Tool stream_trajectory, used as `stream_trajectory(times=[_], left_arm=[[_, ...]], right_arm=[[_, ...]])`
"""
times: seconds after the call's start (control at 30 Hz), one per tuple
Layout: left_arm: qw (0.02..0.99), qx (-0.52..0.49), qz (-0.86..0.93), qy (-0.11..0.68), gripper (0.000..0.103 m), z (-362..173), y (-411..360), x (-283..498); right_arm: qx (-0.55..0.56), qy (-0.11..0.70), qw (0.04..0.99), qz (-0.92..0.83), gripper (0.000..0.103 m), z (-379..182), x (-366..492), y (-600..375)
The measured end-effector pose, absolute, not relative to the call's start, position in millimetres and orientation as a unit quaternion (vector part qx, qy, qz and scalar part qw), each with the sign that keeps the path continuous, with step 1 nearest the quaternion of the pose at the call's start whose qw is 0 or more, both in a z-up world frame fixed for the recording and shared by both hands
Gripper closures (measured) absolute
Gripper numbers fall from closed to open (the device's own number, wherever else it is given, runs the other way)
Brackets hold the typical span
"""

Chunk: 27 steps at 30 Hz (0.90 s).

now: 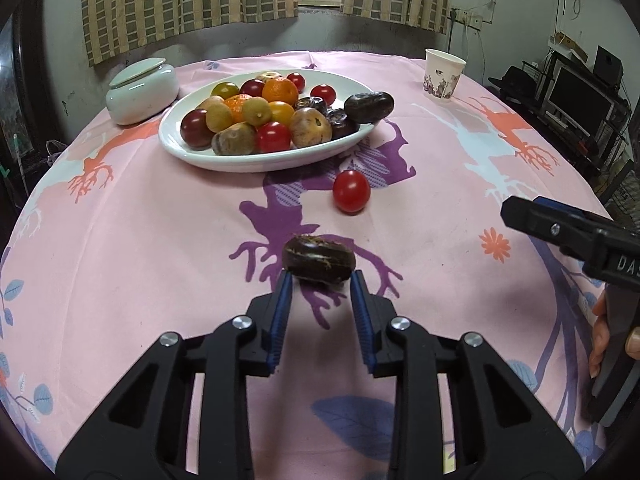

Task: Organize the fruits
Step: 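Grasp the last dark brown date with the left tool, then grasp the last red cherry tomato with the right tool while the left tool holds the date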

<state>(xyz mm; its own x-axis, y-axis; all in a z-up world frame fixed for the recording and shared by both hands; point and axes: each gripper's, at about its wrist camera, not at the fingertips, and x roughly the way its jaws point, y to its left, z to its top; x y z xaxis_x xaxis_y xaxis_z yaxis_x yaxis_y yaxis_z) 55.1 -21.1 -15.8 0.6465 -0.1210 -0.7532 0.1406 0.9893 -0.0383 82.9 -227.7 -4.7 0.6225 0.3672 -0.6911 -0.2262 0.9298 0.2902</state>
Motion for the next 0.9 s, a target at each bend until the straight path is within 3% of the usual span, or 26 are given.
stream_trajectory(times=[0.17, 0.27, 0.3, 0.47, 0.53, 0.57, 0.9], left_arm=[[0.896, -0.019, -0.082, 0.437, 0.067, -28, -15, 67], [0.902, -0.012, -0.070, 0.427, 0.042, -25, -18, 68], [0.903, -0.012, -0.068, 0.425, 0.042, -25, -18, 69], [0.898, -0.011, -0.063, 0.436, 0.042, -30, -21, 75], [0.899, -0.009, -0.056, 0.435, 0.050, -29, -21, 76], [0.900, -0.010, -0.050, 0.433, 0.061, -29, -21, 76], [0.910, 0.010, -0.045, 0.411, 0.061, -15, -9, 62]], right_arm=[[0.077, 0.405, 0.895, 0.167, 0.012, -7, 83, -220], [0.078, 0.407, 0.894, 0.171, 0.012, -8, 83, -219], [0.077, 0.408, 0.893, 0.172, 0.012, -8, 83, -219], [0.063, 0.401, 0.897, 0.176, 0.012, -4, 79, -216], [0.057, 0.397, 0.898, 0.178, 0.012, -3, 78, -215], [0.054, 0.397, 0.899, 0.179, 0.012, -3, 77, -214], [0.036, 0.397, 0.900, 0.176, 0.012, -3, 78, -206]])
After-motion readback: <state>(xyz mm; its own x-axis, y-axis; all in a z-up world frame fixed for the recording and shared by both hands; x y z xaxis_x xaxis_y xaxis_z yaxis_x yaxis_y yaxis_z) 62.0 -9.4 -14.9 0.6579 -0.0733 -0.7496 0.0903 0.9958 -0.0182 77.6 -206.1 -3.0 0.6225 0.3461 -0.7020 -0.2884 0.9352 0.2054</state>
